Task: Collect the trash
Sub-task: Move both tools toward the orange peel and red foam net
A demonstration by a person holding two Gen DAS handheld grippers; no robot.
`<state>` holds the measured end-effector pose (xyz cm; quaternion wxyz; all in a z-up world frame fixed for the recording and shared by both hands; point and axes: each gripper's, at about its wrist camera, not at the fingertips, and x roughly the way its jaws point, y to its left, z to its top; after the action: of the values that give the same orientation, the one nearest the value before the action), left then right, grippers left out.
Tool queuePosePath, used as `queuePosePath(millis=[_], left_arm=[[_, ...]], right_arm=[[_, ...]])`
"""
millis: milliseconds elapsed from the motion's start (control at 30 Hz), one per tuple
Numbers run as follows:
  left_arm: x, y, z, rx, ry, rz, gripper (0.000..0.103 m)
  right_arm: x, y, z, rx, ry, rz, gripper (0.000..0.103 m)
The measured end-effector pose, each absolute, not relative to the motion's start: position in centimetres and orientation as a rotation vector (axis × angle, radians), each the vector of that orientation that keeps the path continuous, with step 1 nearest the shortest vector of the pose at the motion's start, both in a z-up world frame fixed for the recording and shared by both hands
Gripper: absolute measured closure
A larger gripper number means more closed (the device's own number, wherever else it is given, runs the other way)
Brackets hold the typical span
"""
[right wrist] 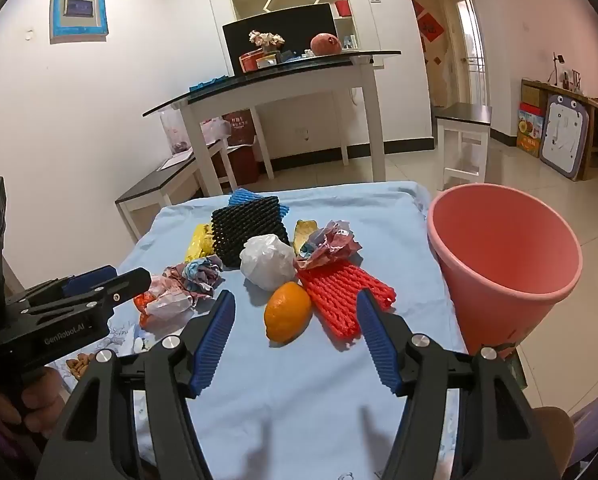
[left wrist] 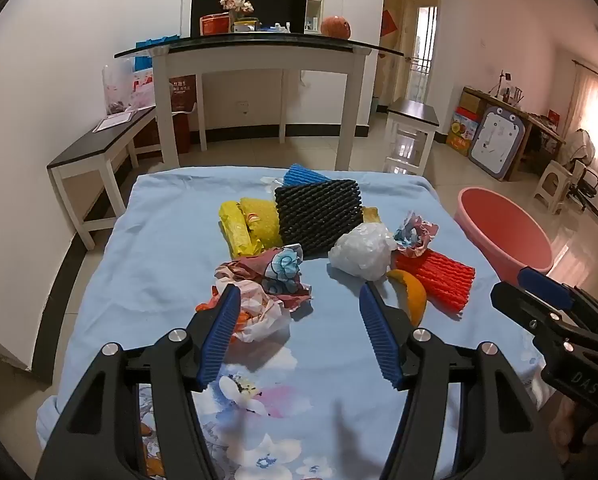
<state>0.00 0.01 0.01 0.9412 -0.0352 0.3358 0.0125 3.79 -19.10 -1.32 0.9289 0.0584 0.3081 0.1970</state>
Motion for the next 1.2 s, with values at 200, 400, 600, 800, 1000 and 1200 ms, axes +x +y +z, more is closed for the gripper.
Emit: queuePosePath(millis=[200, 400, 600, 800, 1000, 1200], left_arm=[[0.0, 0.0, 0.0, -0.065, 0.677, 0.029, 0.041], [-0.1, -0.1, 0.0, -0.068, 0.679, 0.026, 0.041], [-0.1, -0.1, 0.2, -0.068, 0.682, 0.023, 0.041], [0.0, -0.2, -0.1, -0.073, 0.684, 0.02, 0.041], [0.4, -0.2, -0.6, -0.098, 0.699, -0.002, 0.041], [0.3, -0.5, -0.5, -0.101, 0.699, -0.027, 0.041]], right_arm=[[3.7, -18.8, -1.2, 0.122, 0.612, 0.403, 0.041], [3.8, -18.5, -1.2, 0.116, 0.619, 0.405, 0.041], [3.8, -18.6, -1.2, 0.118, 0.616, 0.404, 0.041], [4.0, -18.6, -1.1, 0.12, 0.617, 0.405, 0.041], [4.2, -18.7, -1.1, 0.126, 0.619, 0.394, 0.041], [4.3, -20.4, -1.8, 0.132, 0.622, 0.396, 0.041]])
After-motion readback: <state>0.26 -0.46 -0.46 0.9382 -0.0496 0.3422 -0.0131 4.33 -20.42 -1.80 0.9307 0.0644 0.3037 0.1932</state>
